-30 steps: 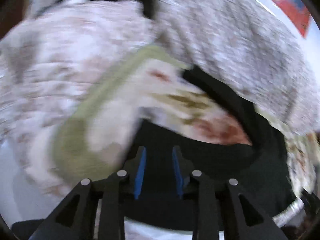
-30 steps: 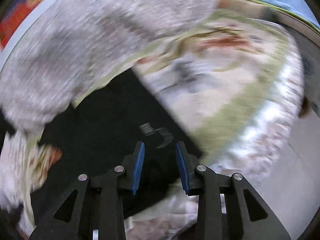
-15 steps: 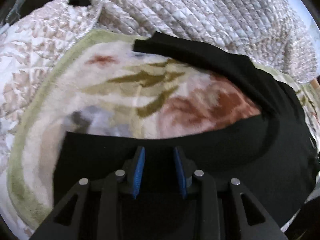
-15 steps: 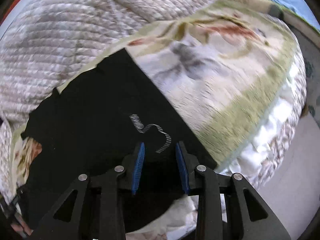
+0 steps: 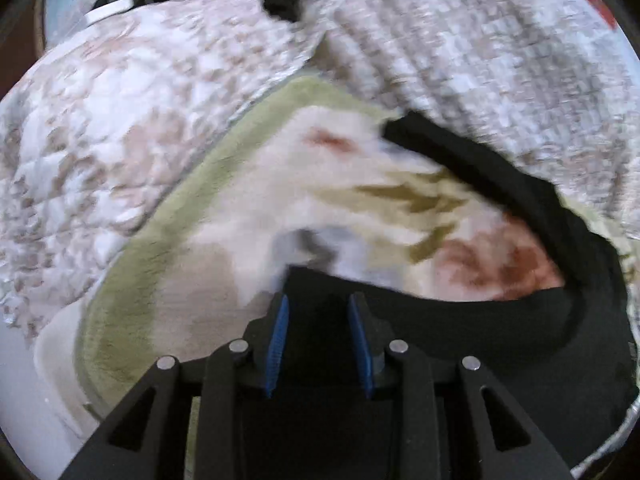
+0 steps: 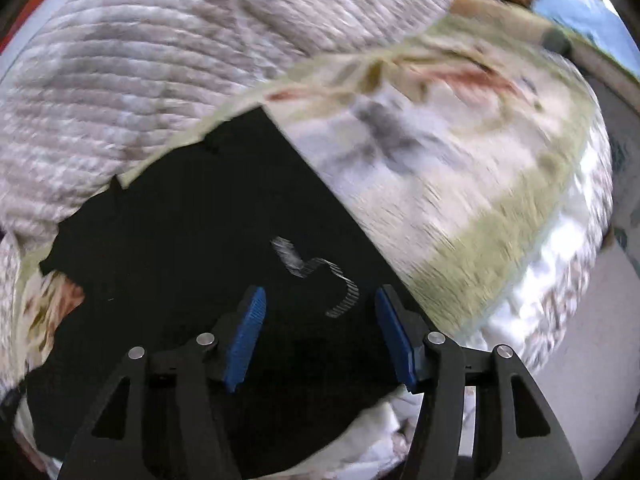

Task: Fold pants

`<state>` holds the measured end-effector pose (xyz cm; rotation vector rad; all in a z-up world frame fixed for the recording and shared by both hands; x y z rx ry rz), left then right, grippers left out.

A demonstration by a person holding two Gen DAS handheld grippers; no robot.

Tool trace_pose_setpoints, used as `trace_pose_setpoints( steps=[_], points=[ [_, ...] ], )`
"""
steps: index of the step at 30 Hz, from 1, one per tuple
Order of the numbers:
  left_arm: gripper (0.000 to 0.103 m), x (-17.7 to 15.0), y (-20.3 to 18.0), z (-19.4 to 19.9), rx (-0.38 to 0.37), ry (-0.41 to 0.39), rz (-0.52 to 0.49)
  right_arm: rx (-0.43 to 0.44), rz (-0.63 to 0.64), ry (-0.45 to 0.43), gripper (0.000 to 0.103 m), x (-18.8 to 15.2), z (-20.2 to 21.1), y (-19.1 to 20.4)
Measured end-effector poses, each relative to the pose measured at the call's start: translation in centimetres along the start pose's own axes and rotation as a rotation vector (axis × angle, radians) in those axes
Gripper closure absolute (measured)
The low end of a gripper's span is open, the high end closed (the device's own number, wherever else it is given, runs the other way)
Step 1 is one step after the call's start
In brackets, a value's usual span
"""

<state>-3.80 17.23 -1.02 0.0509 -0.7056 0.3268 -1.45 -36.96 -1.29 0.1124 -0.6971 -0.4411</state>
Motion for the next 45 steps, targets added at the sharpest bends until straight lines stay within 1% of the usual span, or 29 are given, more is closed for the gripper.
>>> trace_pose_setpoints(
  steps=[2,4,5,7,9,10,12,13,14,17,19,20,23,25,27,29,33,35,37,39,40,42,44,45],
  points=[
    [0.070,0.0,-2.4,0.6,-0.083,-0.015,-0.049,0.080,0.090,0.017,0.046,-0.3,0.2,2.5],
    [0.069,-0.4,-5.4,0.8,-0.197,0.001,-0.109,0.151,0.166,0.056,0.046,-0.9,-0.2,5.0],
    [0.070,-0.5,-6.9,0.8,-0.238,0.013,-0.137,0.180,0.209,0.080,0.046,-1.3,-0.6,6.2],
    [0.069,-1.0,-10.2,0.6,-0.298,0.040,-0.204,0.213,0.287,0.119,0.046,-2.2,-1.3,8.6],
    [0.069,-1.3,-13.3,0.0,-0.336,0.074,-0.278,0.237,0.364,0.146,0.046,-2.8,-2.0,10.9],
    [0.069,-1.4,-14.5,-0.7,-0.316,0.089,-0.298,0.242,0.404,0.148,0.046,-3.1,-2.3,12.0],
    [0.069,-1.5,-15.8,-3.0,-0.268,0.158,-0.319,0.245,0.452,0.141,0.046,-3.7,-2.8,13.4],
    [0.068,-1.4,-16.0,-3.6,-0.260,0.159,-0.322,0.250,0.458,0.137,0.046,-3.8,-2.9,13.8],
    [0.068,-1.0,-16.0,-3.8,-0.256,0.130,-0.314,0.257,0.455,0.134,0.046,-3.9,-3.1,14.1],
    [0.066,0.0,-15.8,-3.9,-0.231,0.116,-0.279,0.279,0.414,0.132,0.046,-3.8,-3.3,13.7],
    [0.066,0.2,-14.8,-4.3,-0.208,0.109,-0.251,0.281,0.393,0.134,0.046,-3.8,-3.3,13.0],
    [0.066,0.3,-14.1,-4.4,-0.181,0.109,-0.237,0.276,0.390,0.132,0.046,-3.7,-3.2,12.9],
    [0.066,0.6,-11.9,-4.2,-0.120,0.102,-0.193,0.253,0.393,0.097,0.046,-3.4,-2.9,12.8],
    [0.066,0.4,-10.1,-3.8,-0.102,0.093,-0.143,0.237,0.384,0.089,0.046,-3.3,-2.9,12.4],
    [0.066,0.1,-8.8,-3.3,-0.094,0.085,-0.115,0.201,0.370,0.097,0.046,-3.2,-3.4,11.8],
    [0.066,-0.3,-8.2,-2.4,-0.105,0.069,-0.102,0.202,0.348,0.111,0.046,-3.2,-3.6,11.3],
    [0.066,-1.7,-8.5,-0.6,-0.138,0.059,-0.128,0.209,0.367,0.091,0.045,-3.7,-2.3,11.0],
    [0.066,-2.7,-8.4,0.6,-0.142,0.053,-0.146,0.217,0.360,0.086,0.046,-4.5,-1.4,10.5],
    [0.066,-3.6,-7.8,1.8,-0.116,0.035,-0.150,0.208,0.362,0.097,0.046,-5.5,-1.1,10.1],
    [0.066,-4.4,-6.9,2.8,-0.068,0.013,-0.151,0.181,0.370,0.140,0.046,-6.8,-1.4,9.7],
    [0.066,-4.8,-6.3,3.0,-0.051,0.018,-0.140,0.165,0.386,0.162,0.046,-7.5,-1.7,9.6],
    [0.066,-5.7,-5.4,2.9,-0.033,0.055,-0.113,0.147,0.424,0.145,0.046,-7.9,-1.3,9.8],
    [0.066,-6.2,-5.0,3.4,-0.006,0.047,-0.124,0.163,0.413,0.151,0.046,-7.8,-0.8,9.8],
    [0.066,-6.4,-4.8,3.7,-0.002,0.045,-0.113,0.180,0.399,0.153,0.046,-7.8,-0.4,9.8]
  ],
)
Point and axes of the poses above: each gripper's, at about its wrist camera, not at the fingertips, and z roughly against the way its jaws point, y to its left, x to its top, the point moved 3 cm from there along -z, roughly the way its jaws point, and after that the axes turned 5 degrees about -z, right-handed, at the moved point
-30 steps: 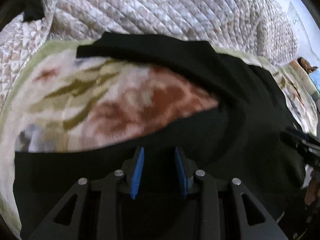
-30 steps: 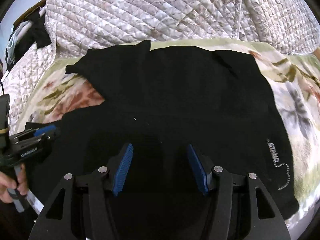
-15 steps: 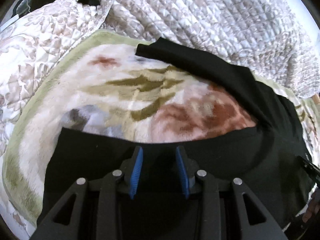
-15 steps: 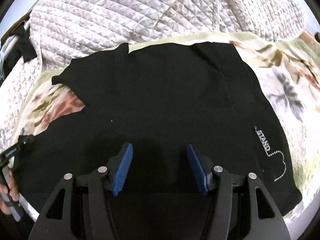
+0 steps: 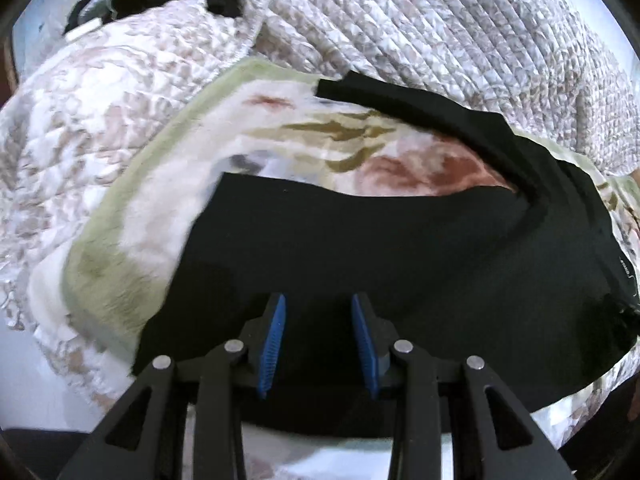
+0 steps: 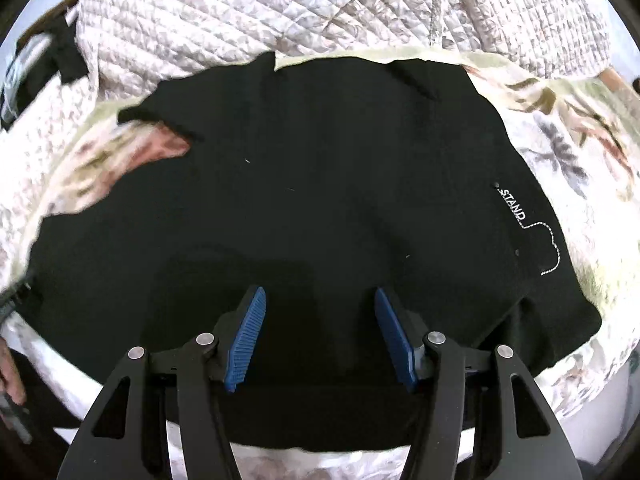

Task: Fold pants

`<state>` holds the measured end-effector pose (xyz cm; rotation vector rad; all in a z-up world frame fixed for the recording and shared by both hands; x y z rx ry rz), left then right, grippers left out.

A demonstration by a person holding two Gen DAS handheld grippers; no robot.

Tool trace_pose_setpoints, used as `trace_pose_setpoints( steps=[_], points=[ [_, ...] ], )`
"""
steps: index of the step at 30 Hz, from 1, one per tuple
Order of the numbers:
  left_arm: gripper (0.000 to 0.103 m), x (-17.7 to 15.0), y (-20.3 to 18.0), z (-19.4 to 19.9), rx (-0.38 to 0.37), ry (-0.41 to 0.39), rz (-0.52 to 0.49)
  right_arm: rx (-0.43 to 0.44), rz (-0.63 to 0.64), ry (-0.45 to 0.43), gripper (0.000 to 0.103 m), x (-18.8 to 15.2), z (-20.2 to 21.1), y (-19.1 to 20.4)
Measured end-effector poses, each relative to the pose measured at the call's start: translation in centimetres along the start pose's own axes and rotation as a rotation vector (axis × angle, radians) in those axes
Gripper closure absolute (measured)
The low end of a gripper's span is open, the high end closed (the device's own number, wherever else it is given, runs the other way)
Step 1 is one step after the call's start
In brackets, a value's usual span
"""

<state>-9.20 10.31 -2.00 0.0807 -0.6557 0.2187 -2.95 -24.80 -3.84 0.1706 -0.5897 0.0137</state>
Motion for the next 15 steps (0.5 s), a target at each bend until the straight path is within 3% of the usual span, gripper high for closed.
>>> trace_pose_setpoints(
  steps=[4,6,15],
  points=[
    [0.066,-1.1,1.0,0.7,0.034,0.012,0.053,0.010,0.029,0.040,0.046,-1.2,0.0,0.8],
    [0.066,-1.7,1.2,0.4,0.017,0.032,0.065,-0.002,0.050,0.047,0.045,-1.7,-0.5,1.0],
    [0.065,0.8,-1.0,0.7,-0.057,0.033,-0.010,0.078,0.006,0.014,0.045,0.4,0.9,0.6]
  ],
)
Point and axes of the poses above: each gripper's, at about its wrist camera, not at the fingertips, and z roughly against the way its jaws point, y to its left, x to its top, the point moved 3 cm from there along -z, roughly the way its jaws point, and after that the axes turned 5 degrees about -z, right-handed, at the moved point
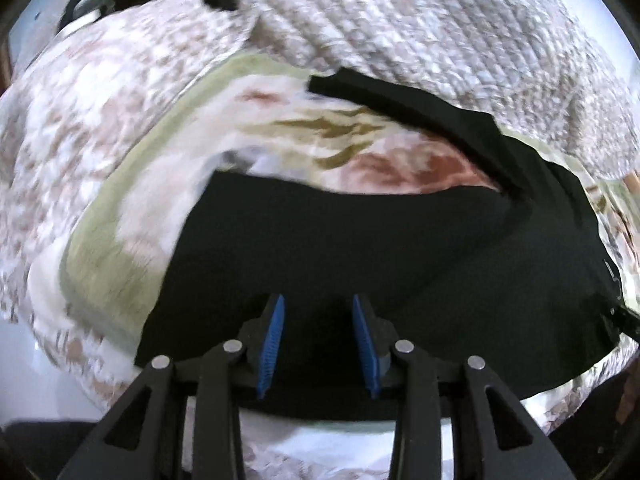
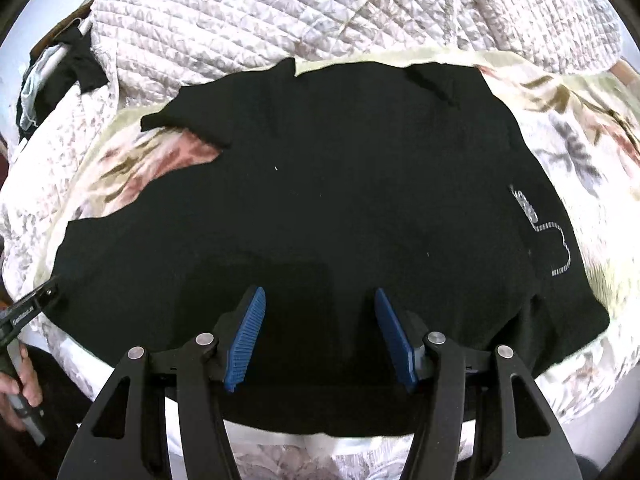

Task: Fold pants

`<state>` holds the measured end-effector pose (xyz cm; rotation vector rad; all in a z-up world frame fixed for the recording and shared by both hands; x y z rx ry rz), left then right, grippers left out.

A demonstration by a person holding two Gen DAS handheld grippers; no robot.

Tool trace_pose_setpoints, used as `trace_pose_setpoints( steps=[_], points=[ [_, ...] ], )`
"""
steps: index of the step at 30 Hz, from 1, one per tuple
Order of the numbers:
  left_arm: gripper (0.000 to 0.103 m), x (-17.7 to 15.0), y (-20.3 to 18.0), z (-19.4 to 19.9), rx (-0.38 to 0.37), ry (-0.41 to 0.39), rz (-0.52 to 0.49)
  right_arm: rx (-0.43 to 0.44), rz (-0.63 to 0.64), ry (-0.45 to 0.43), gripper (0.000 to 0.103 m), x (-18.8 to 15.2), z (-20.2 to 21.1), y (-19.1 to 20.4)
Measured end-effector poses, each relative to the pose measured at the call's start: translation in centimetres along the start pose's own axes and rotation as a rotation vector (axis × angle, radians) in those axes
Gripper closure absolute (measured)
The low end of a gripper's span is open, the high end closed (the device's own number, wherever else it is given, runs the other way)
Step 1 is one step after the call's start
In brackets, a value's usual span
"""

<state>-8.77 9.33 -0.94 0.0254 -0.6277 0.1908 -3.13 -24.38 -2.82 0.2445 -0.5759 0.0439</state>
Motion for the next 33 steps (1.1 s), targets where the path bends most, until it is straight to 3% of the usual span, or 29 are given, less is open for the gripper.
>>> trace_pose_setpoints(
  steps=[11,25,33],
  points=[
    [0.045,4.2,-5.8,-0.7,-0.088,-0.041,-0.129,0.029,0.041,-0.024,0.041,2.1,-0.4,0.9],
    [0.044,8.3,-8.1,-4.4,-0.152,-0.016,-0.235,0.041,0.116,0.023,0.041,6.5,-2.5,-0.1],
    [0.042,15.4,-8.2,-8.5,-0.166,-0.053,-0.258,0.052,0.153,0.011,0.041,12.1,-5.0,-1.9]
  ],
)
Point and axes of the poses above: each gripper's, at about its wrist camera, not at the fingertips, and z roughly against the way its jaws point, y to its left, x to its top, the point moved 3 cm from there along -z, roughly the way its jaws point, and after that the axes turned 5 degrees about -z, right-handed, at the moved point
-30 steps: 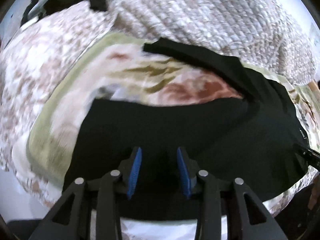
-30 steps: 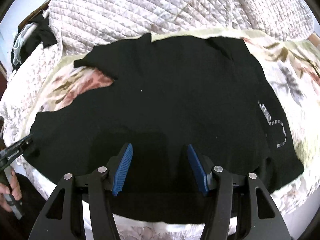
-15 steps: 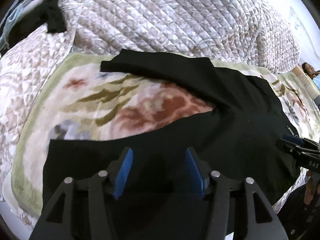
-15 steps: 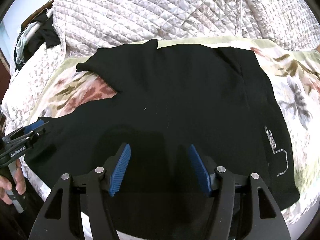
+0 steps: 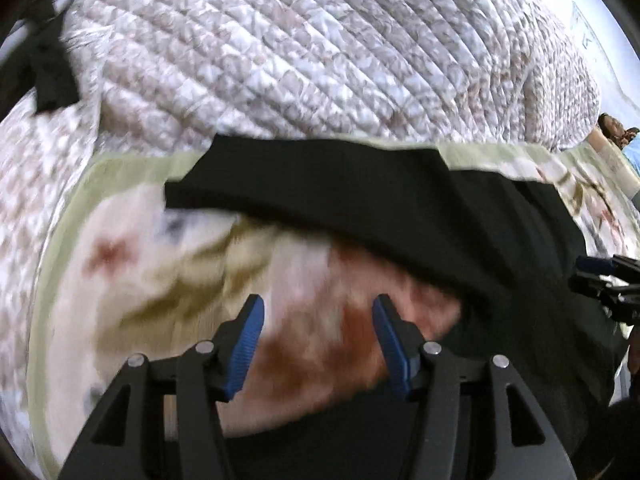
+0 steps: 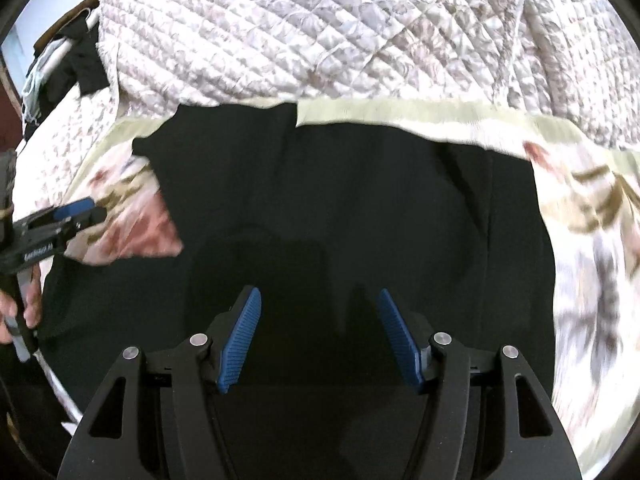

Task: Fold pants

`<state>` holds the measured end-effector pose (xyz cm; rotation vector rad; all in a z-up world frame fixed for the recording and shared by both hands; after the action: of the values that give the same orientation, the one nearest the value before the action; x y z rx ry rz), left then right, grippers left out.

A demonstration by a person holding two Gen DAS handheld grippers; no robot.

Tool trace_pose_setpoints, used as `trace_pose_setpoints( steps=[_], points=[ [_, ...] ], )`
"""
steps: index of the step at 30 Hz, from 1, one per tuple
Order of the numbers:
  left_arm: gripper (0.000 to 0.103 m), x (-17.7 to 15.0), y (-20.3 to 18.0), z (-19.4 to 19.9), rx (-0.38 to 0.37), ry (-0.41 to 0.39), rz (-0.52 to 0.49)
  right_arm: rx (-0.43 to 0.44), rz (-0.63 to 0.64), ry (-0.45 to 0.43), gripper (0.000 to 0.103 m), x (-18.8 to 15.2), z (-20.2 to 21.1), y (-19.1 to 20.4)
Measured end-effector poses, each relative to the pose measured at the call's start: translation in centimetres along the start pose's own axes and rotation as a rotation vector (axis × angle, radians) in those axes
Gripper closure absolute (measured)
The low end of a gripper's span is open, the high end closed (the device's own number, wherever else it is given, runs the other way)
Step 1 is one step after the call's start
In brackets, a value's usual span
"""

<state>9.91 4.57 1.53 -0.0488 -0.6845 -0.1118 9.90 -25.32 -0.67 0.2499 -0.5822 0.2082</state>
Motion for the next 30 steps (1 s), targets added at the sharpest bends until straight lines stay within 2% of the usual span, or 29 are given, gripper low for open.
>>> trace_pose_setpoints(
  steps=[7,11,16,19,21,22,23,24,25,26,27,29,30],
  points=[
    [0.033,6.7,0.1,-5.8,-0.014,-0.015,-0.050,-0.002,0.151,-0.011,0.040,6.2,-4.1,-1.0],
    [0.033,9.5,0.2,-9.9,-0.009,0.008,-0.053,-0.001,0.159,-0.003,0.037,9.4,-6.8,-2.7],
    [0.032,11.7,0.3,-14.3,0.028,0.049,-0.065,0.015,0.152,0.014,0.037,12.7,-9.8,-4.5],
    [0.024,11.9,0.3,-15.9,0.011,0.065,-0.054,0.028,0.178,0.086,0.037,13.6,-12.1,-5.3],
    [0.024,11.6,0.1,-16.2,0.006,0.064,-0.058,0.011,0.204,0.087,0.037,13.8,-12.7,-5.4],
    [0.026,11.4,0.0,-16.2,0.003,0.057,-0.062,0.014,0.208,0.088,0.036,13.8,-12.7,-5.3],
    [0.039,11.3,-0.3,-16.2,-0.009,0.050,-0.074,0.013,0.212,0.085,0.046,13.8,-12.5,-5.2],
    [0.045,11.1,-0.8,-16.1,-0.030,0.044,-0.093,0.009,0.223,0.082,0.056,13.8,-12.4,-5.0],
    [0.057,11.0,-1.2,-15.9,-0.038,0.036,-0.109,-0.016,0.256,0.070,0.078,13.7,-12.0,-4.5],
    [0.066,11.1,-1.6,-15.8,-0.042,0.033,-0.121,-0.011,0.275,0.073,0.093,13.6,-11.8,-4.2],
    [0.070,11.1,-1.9,-15.6,-0.035,0.027,-0.130,-0.008,0.287,0.074,0.094,13.4,-11.6,-3.7],
    [0.099,11.3,-2.3,-15.1,-0.016,0.008,-0.150,-0.044,0.324,0.054,0.095,12.9,-11.1,-2.9],
    [0.099,11.4,-2.4,-14.7,-0.004,-0.002,-0.153,-0.052,0.332,0.038,0.095,12.8,-10.5,-2.5]
  ],
)
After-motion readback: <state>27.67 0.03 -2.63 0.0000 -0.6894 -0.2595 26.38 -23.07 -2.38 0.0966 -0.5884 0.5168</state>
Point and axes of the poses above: each gripper's, at about its wrist camera, not at the fingertips, and z roughly against the way its jaws point, y to its left, x to its top, the point moved 3 cm from there along -z, roughly the way its jaws point, and after that the axes turned 5 degrees about -z, right-handed, at the moved point
